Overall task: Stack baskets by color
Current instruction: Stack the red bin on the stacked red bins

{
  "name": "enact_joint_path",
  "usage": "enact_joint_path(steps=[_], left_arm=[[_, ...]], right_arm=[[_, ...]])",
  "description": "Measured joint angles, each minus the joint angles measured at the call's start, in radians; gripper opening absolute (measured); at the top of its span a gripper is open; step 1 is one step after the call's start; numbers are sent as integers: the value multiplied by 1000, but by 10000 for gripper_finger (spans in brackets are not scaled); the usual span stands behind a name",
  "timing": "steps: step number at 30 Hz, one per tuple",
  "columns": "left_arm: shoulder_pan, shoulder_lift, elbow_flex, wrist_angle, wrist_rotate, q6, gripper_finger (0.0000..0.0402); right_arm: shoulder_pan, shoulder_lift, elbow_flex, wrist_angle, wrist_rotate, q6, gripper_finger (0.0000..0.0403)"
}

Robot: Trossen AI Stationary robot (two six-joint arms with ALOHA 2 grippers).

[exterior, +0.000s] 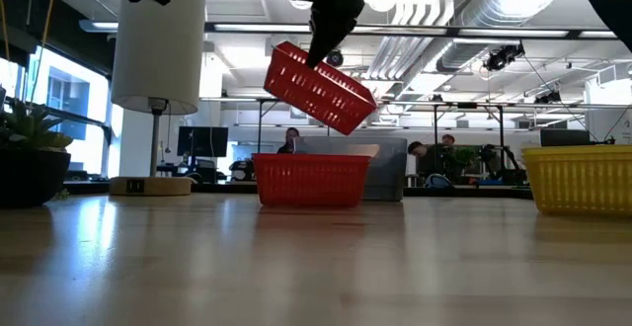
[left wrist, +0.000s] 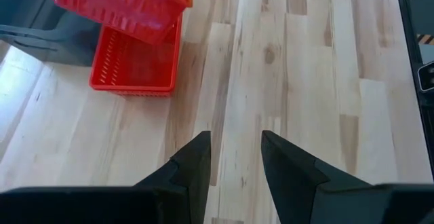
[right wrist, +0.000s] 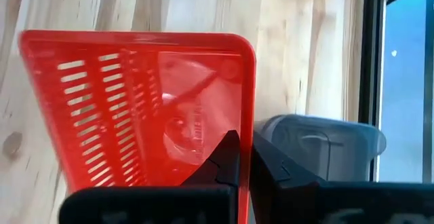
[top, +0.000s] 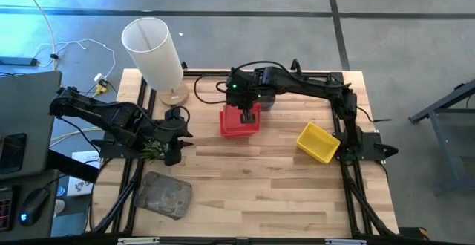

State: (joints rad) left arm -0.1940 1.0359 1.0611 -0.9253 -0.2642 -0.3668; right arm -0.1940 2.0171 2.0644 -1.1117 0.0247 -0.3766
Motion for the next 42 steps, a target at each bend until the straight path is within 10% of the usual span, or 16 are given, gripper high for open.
enact_joint_path(steps=[42], left_arm=[[0, 0, 0, -1, 0, 3, 117]], right_arm=[[-2, 0, -215, 48, -94, 65, 0]])
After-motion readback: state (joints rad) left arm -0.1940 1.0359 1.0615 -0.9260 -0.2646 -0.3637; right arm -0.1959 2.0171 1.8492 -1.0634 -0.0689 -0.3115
